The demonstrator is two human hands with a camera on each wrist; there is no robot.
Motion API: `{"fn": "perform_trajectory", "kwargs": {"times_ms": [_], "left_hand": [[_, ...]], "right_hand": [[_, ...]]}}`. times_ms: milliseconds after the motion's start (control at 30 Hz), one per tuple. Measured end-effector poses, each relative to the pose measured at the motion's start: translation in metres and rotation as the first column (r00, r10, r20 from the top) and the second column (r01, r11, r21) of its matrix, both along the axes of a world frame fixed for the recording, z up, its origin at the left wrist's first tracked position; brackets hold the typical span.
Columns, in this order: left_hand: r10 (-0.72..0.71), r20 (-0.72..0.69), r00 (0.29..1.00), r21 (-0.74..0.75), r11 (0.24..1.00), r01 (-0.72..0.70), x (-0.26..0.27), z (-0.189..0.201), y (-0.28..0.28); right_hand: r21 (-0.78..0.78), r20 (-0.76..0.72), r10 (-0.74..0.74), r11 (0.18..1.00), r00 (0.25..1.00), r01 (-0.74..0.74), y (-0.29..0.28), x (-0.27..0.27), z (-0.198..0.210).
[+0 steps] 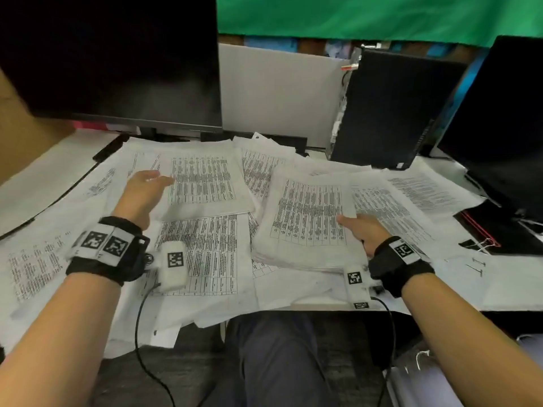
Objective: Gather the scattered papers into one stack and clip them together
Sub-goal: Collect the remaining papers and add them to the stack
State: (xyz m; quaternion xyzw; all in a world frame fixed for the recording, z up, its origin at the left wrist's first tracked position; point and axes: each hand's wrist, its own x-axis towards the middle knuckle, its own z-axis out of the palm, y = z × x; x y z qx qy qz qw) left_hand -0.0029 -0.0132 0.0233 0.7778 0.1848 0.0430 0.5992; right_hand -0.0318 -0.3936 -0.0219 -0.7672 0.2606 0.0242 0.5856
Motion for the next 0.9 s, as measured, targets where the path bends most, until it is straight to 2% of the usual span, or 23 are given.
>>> {"fn": "perform_trajectory", "kwargs": {"times_ms": [33,100,200,267,367,433,500,567,633,700,800,900], "left_hand": [[0.121,0.022,0.992,0.035,0.992,-0.122,-0.002,0.003,0.022],[0.279,0.018,0.96,0.114,0.954,-0.279,-0.005,0.003,0.063],[0.373,-0.114,0.921,0.251,0.907,-0.337,-0.003,-0.004,0.11],[0.387,-0.205,0.899,0.362,0.883,-0.298,-0.003,-0.006,0.131],[0.337,-0.303,0.891,0.446,0.877,-0.179,-0.003,-0.01,0.152],[0.301,-0.359,0.883,0.494,0.865,-0.094,-0.004,-0.013,0.161],[0.251,-0.404,0.88,0.517,0.856,-0.007,-0.011,-0.013,0.163],[0.17,-0.43,0.887,0.478,0.876,0.064,-0.013,-0.019,0.165],[0.042,-0.463,0.885,0.321,0.939,0.124,-0.009,-0.032,0.168],[-0.071,-0.483,0.873,0.228,0.952,0.204,-0.008,-0.041,0.16],[-0.167,-0.459,0.872,0.259,0.914,0.312,-0.019,-0.031,0.129],[-0.101,-0.39,0.915,0.383,0.886,0.261,-0.019,-0.036,0.128]], "right_hand": [[-0.03,-0.004,-0.035,0.999,0.999,0.035,0.001,0.001,0.001],[-0.048,0.059,-0.093,0.994,0.994,0.096,0.007,0.004,0.008],[-0.103,0.213,-0.152,0.979,0.965,0.177,0.038,0.011,0.027],[-0.079,0.242,-0.049,0.994,0.969,0.07,0.072,0.013,0.037],[0.104,0.105,0.184,0.975,0.977,-0.195,0.124,0.01,0.042],[0.213,0.043,0.281,0.935,0.959,-0.284,0.15,0.012,0.038],[0.262,0.029,0.301,0.918,0.953,-0.298,0.168,0.019,0.032],[0.284,-0.004,0.301,0.915,0.954,-0.288,0.181,0.03,0.027],[0.332,-0.037,0.318,0.898,0.947,-0.289,0.194,0.041,0.025],[0.285,-0.057,0.28,0.924,0.958,-0.254,0.198,0.062,0.008],[0.282,-0.1,0.341,0.911,0.935,-0.302,0.205,0.083,-0.009],[0.374,-0.113,0.389,0.869,0.914,-0.324,0.217,0.067,0.006]]}}
